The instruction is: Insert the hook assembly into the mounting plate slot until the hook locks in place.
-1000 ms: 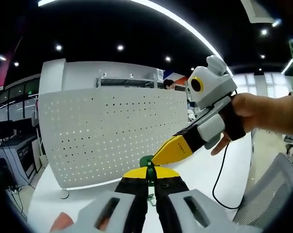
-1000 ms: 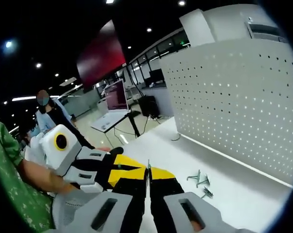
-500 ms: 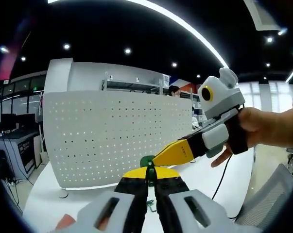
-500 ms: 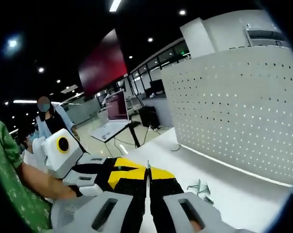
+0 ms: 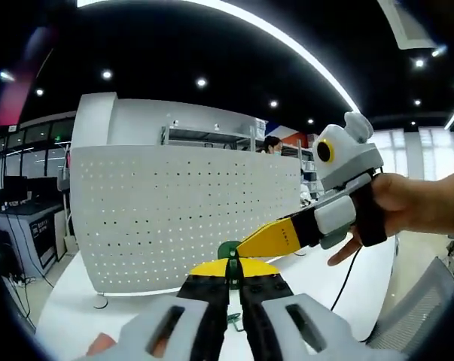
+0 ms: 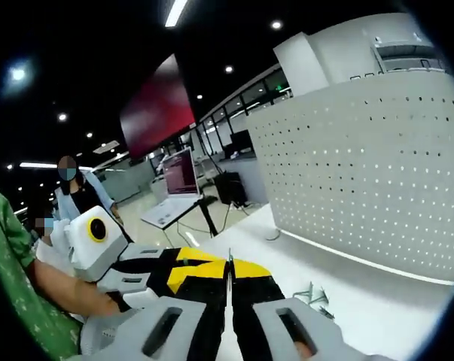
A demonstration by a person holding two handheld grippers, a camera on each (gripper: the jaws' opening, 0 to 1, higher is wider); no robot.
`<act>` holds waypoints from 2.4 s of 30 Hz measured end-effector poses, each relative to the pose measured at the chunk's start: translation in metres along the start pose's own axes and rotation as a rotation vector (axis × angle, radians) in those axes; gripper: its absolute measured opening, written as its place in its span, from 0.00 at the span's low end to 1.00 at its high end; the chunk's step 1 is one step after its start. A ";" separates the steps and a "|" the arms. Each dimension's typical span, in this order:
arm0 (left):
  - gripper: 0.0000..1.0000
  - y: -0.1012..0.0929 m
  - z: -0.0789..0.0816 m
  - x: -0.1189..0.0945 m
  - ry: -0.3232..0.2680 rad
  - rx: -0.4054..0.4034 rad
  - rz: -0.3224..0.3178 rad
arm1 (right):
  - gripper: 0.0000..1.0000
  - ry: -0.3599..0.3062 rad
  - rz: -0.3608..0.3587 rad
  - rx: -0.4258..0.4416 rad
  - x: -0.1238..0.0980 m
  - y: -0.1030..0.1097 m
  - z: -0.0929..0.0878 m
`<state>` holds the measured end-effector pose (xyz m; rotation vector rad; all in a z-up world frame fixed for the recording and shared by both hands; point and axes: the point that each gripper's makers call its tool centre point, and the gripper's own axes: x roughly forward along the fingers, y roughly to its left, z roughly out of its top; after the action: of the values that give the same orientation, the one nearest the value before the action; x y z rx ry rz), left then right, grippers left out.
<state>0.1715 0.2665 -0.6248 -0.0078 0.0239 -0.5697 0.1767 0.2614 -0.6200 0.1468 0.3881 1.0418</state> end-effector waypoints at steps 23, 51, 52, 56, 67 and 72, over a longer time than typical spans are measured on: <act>0.02 -0.002 0.005 -0.002 0.002 0.038 -0.002 | 0.00 -0.025 0.004 -0.082 -0.002 0.005 0.005; 0.02 0.000 0.007 0.002 -0.006 0.007 0.006 | 0.00 -0.050 -0.005 -0.141 -0.003 0.003 0.009; 0.02 0.000 0.007 0.002 -0.007 0.014 0.005 | 0.00 -0.050 -0.005 -0.141 -0.003 0.003 0.009; 0.02 -0.001 0.009 0.002 -0.009 0.035 0.003 | 0.03 -0.052 -0.016 -0.126 -0.005 0.001 0.011; 0.02 0.005 0.013 0.000 -0.015 0.059 0.026 | 0.07 -0.036 -0.083 -0.136 -0.013 -0.006 0.012; 0.02 0.012 0.014 -0.001 -0.020 0.056 0.043 | 0.09 -0.026 -0.158 -0.173 -0.020 -0.017 0.012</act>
<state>0.1779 0.2770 -0.6108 0.0415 -0.0115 -0.5274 0.1865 0.2361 -0.6092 -0.0248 0.2802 0.9122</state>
